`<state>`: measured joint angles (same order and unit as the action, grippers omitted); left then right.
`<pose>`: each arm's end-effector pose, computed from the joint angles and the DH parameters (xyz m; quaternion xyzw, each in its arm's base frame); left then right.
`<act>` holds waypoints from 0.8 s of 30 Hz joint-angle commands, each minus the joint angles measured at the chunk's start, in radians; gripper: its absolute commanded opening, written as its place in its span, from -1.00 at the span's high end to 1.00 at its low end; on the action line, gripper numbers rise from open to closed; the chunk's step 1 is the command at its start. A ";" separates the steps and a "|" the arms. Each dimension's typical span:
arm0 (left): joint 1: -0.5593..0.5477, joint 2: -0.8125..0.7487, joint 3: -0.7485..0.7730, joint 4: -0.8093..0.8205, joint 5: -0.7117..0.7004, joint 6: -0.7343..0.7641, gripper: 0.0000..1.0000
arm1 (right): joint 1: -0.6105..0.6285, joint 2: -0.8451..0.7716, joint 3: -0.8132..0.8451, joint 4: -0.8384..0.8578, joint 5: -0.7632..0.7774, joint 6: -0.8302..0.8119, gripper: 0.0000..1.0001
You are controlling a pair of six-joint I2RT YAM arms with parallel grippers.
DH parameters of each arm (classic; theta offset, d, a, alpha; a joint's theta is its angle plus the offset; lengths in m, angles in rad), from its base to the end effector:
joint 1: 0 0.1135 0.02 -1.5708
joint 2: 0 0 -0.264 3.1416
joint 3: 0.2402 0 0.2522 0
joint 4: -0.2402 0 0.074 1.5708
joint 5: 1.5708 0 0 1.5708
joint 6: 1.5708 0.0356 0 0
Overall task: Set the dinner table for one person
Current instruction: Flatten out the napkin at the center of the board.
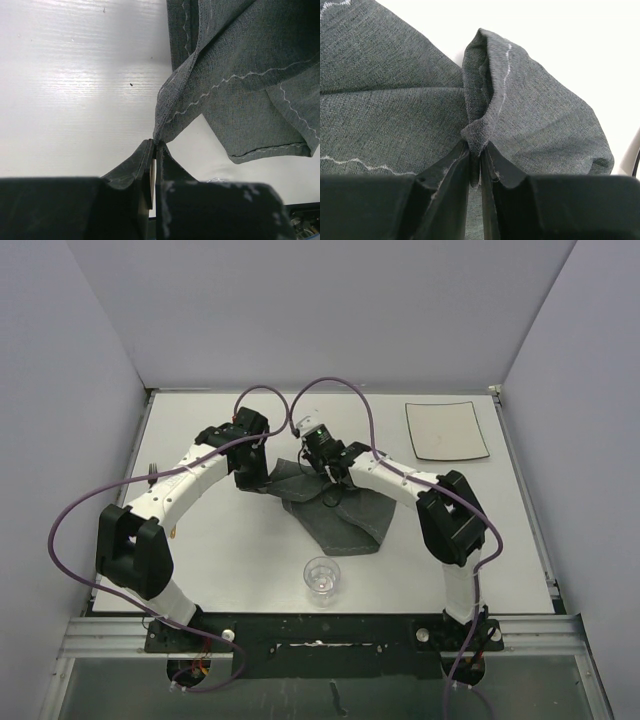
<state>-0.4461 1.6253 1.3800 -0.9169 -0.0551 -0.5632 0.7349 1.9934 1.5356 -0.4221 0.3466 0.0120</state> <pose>0.2986 -0.1407 0.2753 -0.0628 0.9768 -0.0744 0.1906 0.3368 0.2881 0.2170 -0.2731 0.8876 -0.0294 0.3698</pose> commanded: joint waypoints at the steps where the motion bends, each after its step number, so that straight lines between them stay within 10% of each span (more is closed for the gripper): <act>1: -0.006 -0.051 0.012 0.012 -0.002 0.017 1.00 | -0.021 0.002 0.045 0.016 -0.057 0.032 0.68; 24: -0.004 -0.046 0.050 -0.016 -0.033 0.022 1.00 | -0.080 -0.096 0.073 -0.040 -0.043 0.004 0.84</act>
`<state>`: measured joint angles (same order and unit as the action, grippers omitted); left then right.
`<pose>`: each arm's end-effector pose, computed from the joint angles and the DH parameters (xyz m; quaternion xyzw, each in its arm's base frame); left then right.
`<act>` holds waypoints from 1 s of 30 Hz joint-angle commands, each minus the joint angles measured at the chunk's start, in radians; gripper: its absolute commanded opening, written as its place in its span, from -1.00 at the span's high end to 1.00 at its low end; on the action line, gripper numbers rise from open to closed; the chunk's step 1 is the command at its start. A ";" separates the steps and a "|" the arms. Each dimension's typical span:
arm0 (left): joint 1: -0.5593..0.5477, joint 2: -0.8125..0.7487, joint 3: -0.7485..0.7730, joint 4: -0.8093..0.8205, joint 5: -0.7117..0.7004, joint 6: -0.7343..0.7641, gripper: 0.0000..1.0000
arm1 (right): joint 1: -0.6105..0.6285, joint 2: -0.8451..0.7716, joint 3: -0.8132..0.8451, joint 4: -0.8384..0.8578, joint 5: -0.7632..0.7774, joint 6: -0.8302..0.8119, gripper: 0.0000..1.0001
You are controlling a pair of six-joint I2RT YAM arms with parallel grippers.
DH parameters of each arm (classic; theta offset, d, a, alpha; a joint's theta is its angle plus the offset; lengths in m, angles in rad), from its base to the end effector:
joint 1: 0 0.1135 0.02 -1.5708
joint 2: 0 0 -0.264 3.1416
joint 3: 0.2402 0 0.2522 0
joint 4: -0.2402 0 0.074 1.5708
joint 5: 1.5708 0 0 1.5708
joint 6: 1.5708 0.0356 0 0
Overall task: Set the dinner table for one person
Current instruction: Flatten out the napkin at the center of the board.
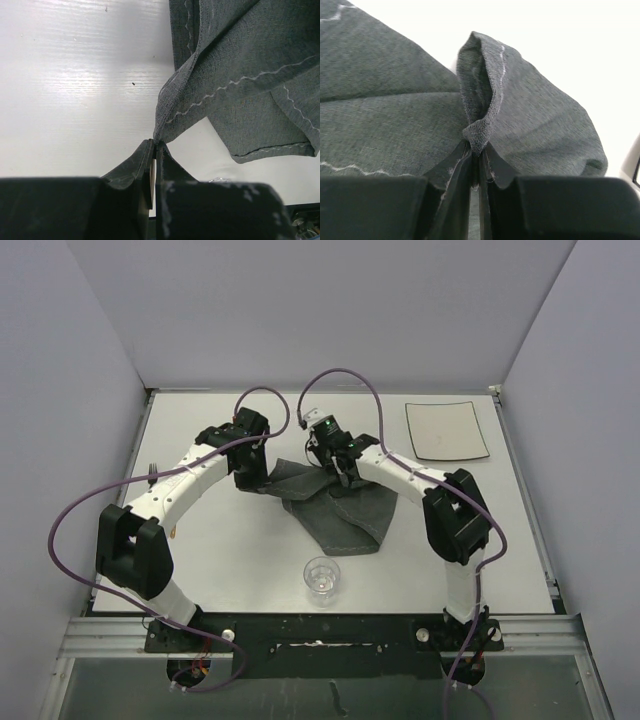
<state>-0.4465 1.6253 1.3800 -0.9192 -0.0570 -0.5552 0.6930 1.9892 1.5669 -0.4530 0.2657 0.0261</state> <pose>0.2984 -0.1406 0.2752 -0.0589 0.9773 -0.0724 0.1903 0.3481 0.2769 0.2259 -0.2623 0.8953 0.0023 0.3600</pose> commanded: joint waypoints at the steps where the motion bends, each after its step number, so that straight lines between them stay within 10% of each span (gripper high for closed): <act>1: -0.001 -0.051 0.054 -0.019 -0.037 0.015 1.00 | -0.047 -0.097 0.039 -0.015 0.045 -0.008 0.85; 21: 0.095 -0.129 0.131 -0.115 -0.046 0.054 1.00 | -0.103 -0.201 0.036 -0.122 0.167 0.002 0.98; 30: 0.125 0.084 0.649 -0.275 -0.058 0.151 1.00 | -0.147 -0.235 0.341 -0.191 0.291 -0.101 1.00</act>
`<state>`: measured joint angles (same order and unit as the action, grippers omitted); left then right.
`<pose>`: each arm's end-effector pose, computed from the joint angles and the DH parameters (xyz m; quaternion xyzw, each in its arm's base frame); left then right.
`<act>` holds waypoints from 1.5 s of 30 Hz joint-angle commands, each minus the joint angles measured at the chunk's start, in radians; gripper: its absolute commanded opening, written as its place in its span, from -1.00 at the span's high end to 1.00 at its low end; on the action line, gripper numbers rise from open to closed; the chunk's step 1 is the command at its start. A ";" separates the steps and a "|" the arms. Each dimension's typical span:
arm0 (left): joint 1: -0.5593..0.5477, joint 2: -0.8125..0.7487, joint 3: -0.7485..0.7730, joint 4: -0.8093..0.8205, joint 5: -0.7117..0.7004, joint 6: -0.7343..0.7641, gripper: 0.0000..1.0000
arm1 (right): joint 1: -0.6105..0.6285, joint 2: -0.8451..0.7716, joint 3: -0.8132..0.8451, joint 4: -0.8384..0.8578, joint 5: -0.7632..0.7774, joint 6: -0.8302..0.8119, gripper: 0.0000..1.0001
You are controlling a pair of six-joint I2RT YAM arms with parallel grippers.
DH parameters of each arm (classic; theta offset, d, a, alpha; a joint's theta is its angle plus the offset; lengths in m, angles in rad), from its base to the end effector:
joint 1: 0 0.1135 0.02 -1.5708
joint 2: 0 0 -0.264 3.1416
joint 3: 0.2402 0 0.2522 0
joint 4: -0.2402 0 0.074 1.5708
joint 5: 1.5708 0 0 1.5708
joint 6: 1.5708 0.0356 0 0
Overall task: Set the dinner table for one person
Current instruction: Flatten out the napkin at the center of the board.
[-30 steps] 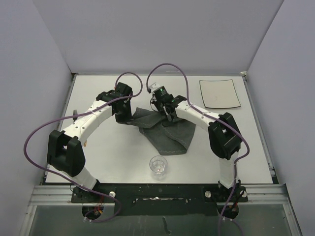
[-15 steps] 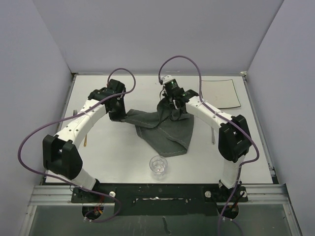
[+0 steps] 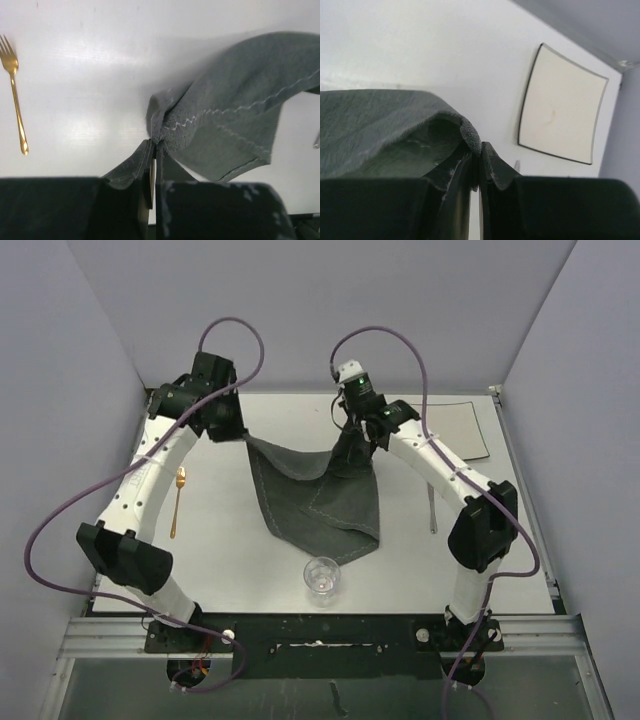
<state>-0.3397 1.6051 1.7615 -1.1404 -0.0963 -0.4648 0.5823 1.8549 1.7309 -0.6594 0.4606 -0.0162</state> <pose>0.3050 -0.1042 0.3836 -0.0737 0.9534 -0.0707 0.2839 0.3591 0.2175 0.3214 -0.1814 0.8850 -0.0981 0.4175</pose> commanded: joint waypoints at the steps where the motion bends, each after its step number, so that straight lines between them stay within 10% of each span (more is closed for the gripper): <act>1: 0.024 0.145 0.356 -0.074 -0.010 0.067 1.00 | -0.050 -0.093 0.229 0.006 0.102 -0.063 1.00; 8: 0.092 0.441 0.929 -0.186 0.102 0.074 1.00 | -0.216 -0.062 0.476 -0.024 -0.078 0.012 1.00; 26: 0.261 0.372 0.907 0.240 0.202 0.074 1.00 | -0.288 -0.055 0.571 0.240 -0.271 -0.096 1.00; 32: 0.261 0.205 0.636 0.410 0.227 0.115 1.00 | -0.319 -0.132 0.480 0.277 -0.311 -0.104 1.00; 45: 0.261 0.063 0.461 0.255 0.221 0.103 1.00 | -0.370 -0.247 0.089 0.083 -0.265 0.087 1.00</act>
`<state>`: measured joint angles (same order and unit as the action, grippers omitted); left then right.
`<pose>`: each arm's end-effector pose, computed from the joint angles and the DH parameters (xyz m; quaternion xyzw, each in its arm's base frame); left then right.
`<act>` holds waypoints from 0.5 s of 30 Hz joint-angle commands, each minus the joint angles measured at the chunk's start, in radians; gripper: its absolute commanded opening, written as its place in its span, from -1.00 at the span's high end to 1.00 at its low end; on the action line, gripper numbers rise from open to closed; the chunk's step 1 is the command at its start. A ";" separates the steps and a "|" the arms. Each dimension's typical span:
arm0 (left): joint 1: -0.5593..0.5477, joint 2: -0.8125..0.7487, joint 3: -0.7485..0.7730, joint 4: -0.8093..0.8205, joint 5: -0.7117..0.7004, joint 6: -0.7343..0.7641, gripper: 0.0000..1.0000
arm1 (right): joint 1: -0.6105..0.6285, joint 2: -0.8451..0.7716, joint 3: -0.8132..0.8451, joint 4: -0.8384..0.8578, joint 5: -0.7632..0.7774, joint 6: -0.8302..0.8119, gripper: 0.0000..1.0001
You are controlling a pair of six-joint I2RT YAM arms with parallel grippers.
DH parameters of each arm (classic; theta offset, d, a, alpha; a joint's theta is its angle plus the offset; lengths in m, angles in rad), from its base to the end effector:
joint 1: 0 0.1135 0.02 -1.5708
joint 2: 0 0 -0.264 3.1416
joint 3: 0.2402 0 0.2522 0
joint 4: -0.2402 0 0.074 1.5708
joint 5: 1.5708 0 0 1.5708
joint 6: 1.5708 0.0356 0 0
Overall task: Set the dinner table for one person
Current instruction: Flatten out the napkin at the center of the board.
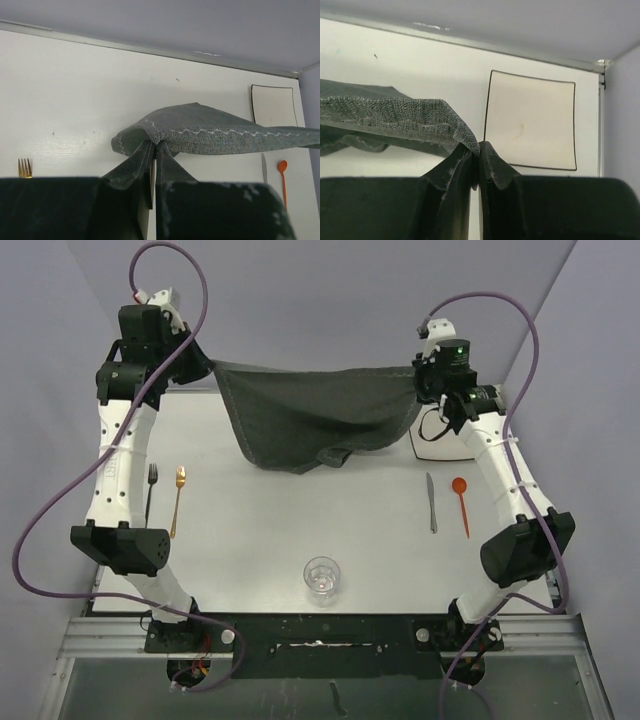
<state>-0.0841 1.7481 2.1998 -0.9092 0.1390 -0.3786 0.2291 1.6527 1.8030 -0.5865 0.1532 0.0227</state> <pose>0.3571 -0.0351 0.4860 -0.0880 0.8432 -0.1782 0.4995 0.3652 0.0796 0.4265 -0.0457 0.8406 0.0032 0.5396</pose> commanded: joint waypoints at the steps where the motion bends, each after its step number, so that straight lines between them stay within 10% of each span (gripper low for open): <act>1: 0.006 -0.073 0.040 0.020 -0.018 0.019 1.00 | -0.022 -0.035 0.043 0.009 0.044 0.042 1.00; 8: 0.006 0.046 0.192 0.035 -0.045 0.032 1.00 | -0.045 0.142 0.390 -0.043 0.117 0.020 1.00; 15: 0.006 0.212 0.318 0.194 -0.091 0.057 1.00 | -0.074 0.055 0.168 0.379 0.156 0.144 1.00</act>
<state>-0.0917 1.8553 2.4351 -0.8619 0.1291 -0.3599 0.2016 1.7695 2.0712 -0.4881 0.2173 0.0860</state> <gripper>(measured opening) 0.015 0.083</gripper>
